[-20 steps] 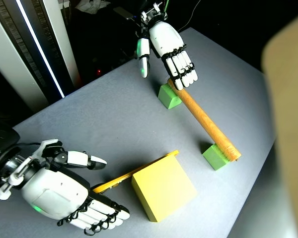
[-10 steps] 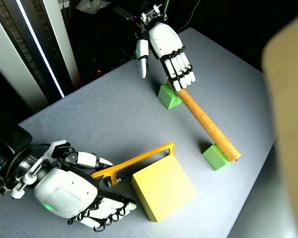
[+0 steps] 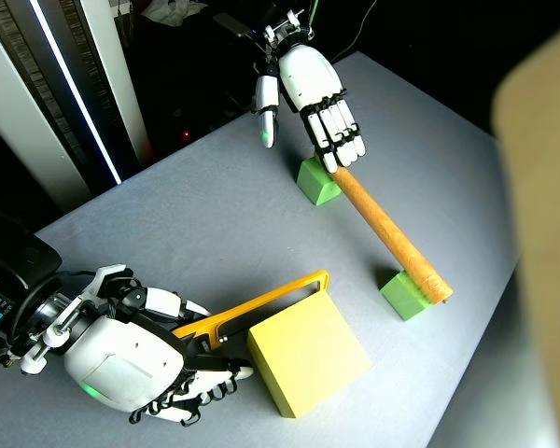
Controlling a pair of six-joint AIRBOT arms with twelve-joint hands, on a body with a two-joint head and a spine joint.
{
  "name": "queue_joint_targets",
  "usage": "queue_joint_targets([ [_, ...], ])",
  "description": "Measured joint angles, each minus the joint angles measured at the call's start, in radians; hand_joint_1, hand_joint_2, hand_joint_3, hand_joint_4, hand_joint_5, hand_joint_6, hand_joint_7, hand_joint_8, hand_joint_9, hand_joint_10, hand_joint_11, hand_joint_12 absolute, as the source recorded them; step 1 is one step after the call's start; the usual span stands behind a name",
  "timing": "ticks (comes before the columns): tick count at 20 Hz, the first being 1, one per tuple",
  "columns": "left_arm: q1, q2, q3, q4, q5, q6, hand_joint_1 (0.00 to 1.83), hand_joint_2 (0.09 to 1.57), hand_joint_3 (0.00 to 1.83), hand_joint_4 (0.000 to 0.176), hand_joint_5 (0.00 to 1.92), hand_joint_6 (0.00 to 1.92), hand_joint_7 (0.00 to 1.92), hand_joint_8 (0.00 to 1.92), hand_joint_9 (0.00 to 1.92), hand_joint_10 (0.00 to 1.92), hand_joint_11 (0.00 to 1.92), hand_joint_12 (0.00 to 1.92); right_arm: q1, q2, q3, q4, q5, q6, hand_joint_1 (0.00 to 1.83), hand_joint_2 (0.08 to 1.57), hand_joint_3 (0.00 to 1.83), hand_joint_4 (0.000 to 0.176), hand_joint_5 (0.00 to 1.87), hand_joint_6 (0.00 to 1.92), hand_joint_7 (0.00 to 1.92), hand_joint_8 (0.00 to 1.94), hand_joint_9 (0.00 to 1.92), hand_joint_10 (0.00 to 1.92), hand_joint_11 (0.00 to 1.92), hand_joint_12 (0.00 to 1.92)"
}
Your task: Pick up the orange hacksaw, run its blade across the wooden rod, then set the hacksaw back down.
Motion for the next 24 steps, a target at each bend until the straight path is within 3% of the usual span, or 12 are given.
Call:
queue_joint_targets([
  [1,0.0,0.0,0.0,0.0,0.0,0.0,0.0,1.28,0.0,0.0,0.06,0.0,0.01,0.0,0.0,0.0,0.0,0.0,0.003,0.0,0.0,0.001,0.002,0.0,1.26,1.04,0.0,0.0,1.0,0.67,1.4,0.02,1.09,0.06,0.76,0.87],
  [2,0.0,0.0,0.0,0.0,0.0,0.0,0.0,1.28,0.0,0.0,0.06,0.0,0.01,0.0,0.0,0.0,0.0,0.0,0.003,0.0,0.0,0.0,0.003,0.0,1.25,1.07,0.01,0.0,0.94,0.96,1.24,0.52,1.14,0.02,0.79,0.84],
  [3,0.0,0.0,0.0,0.001,0.0,0.0,0.0,1.28,0.0,0.0,0.07,0.01,0.02,0.0,0.0,0.0,0.0,0.0,0.003,0.0,0.002,0.0,0.004,0.001,1.23,1.1,0.0,0.0,0.91,1.07,1.14,0.73,1.17,0.02,0.82,0.84],
  [5,0.0,0.0,0.0,0.001,0.001,0.0,0.0,1.28,0.0,0.0,0.08,0.01,0.03,0.01,0.0,0.0,0.0,0.0,0.003,0.0,0.002,0.0,0.001,0.002,1.23,1.1,0.0,0.0,0.93,1.06,1.12,0.76,1.26,0.04,0.88,0.86],
  [8,0.0,0.0,0.0,0.0,0.001,0.0,0.0,1.28,0.0,0.0,0.08,0.01,0.06,0.02,0.01,0.01,0.0,0.0,0.003,0.0,0.002,0.001,-0.002,0.001,1.25,1.06,0.0,0.0,1.03,0.88,1.22,0.63,1.37,0.05,0.97,0.88],
  [13,0.0,0.0,0.0,0.002,0.001,0.0,0.0,1.29,0.0,0.0,0.1,0.01,0.09,0.02,0.05,0.02,0.0,0.0,-0.006,0.031,-0.054,-0.063,0.011,0.006,1.25,1.06,0.0,0.0,1.01,0.9,1.21,0.64,1.38,0.02,1.01,0.88],
  [20,0.0,0.0,0.002,0.003,0.001,-0.003,0.0,1.3,0.0,0.0,0.13,0.02,0.09,0.01,0.07,0.02,0.05,0.03,-0.011,0.094,-0.148,-0.108,0.161,0.0,1.26,1.06,0.0,0.0,1.02,0.91,1.25,0.56,1.38,0.01,1.07,0.73],
  [24,0.0,0.0,0.002,0.002,0.0,-0.004,0.0,1.31,0.0,0.0,0.15,0.02,0.1,0.01,0.07,0.01,0.04,0.03,0.04,0.109,-0.184,-0.12,0.254,-0.055,1.25,1.06,0.0,0.0,1.01,0.92,1.23,0.59,1.37,0.0,1.05,0.74],
])
